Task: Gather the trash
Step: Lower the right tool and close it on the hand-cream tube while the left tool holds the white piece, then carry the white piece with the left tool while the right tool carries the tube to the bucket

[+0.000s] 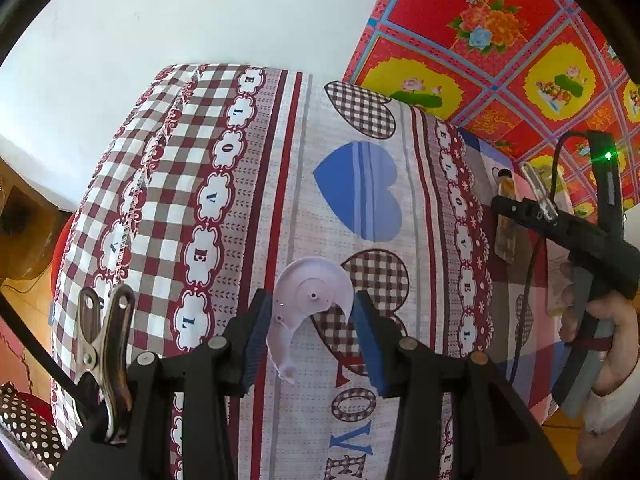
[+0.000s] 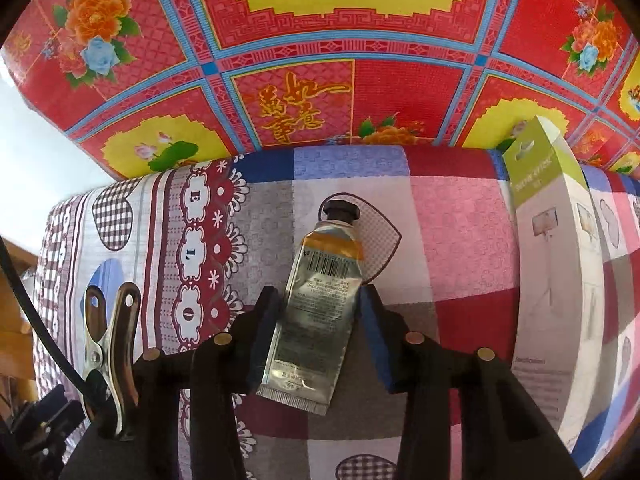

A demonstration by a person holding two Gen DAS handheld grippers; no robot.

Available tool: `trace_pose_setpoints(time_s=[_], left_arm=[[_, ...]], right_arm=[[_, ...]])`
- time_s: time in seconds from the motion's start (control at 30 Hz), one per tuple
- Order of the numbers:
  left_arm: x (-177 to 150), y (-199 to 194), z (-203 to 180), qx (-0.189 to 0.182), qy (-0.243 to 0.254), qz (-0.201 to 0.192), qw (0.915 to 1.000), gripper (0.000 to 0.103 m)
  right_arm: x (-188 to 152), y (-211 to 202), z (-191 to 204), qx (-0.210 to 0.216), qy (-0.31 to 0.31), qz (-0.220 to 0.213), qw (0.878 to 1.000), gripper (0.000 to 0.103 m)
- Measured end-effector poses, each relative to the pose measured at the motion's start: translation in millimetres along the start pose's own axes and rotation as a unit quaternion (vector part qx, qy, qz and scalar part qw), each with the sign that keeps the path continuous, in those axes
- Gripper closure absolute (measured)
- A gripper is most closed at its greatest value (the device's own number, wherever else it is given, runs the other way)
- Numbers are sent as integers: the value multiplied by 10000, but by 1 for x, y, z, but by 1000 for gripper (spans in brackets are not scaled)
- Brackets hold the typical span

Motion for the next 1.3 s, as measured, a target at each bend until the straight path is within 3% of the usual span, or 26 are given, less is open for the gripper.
trace_pose_setpoints(time_s=[0.3,0.57,0.63,0.9,0.97,1.07,1.3], left_arm=[[-3,-10,5,41,84,-78,9999,59],[-11,-27,14,67,-157,-188,9997,59],[-15,-31,15,99,-233,-195,9995,59],[-32,-50,16,301,-534,-300,9977,59],[-34,-51,15,358,-574,-295,9973,59],[-41,-55,14,423,-658,-292,9965,59],[-49,-62,15,586,-793,-327,9946,59]], right_arm=[[-32,-15,16,315,-8,-62,9995,61],[-53,-38,38,725,-187,-119,9971,61],[-54,-35,38,817,-300,-132,9961,73],[-82,-36,36,1041,-540,8,9931,73],[-83,-35,37,987,-590,-27,9934,72],[-79,-29,37,769,-624,-56,9951,57],[-78,-10,48,510,-911,-75,9945,55]])
Point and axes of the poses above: each gripper's, at about its wrist camera, not at the fingertips, and y roughly the way its jaws point, z to its left, x to its top, the point moved 5 cm from there along y, roughly the way its jaws point, and after that the axes turned 2 degrees about -x, right-handed, at the moved point
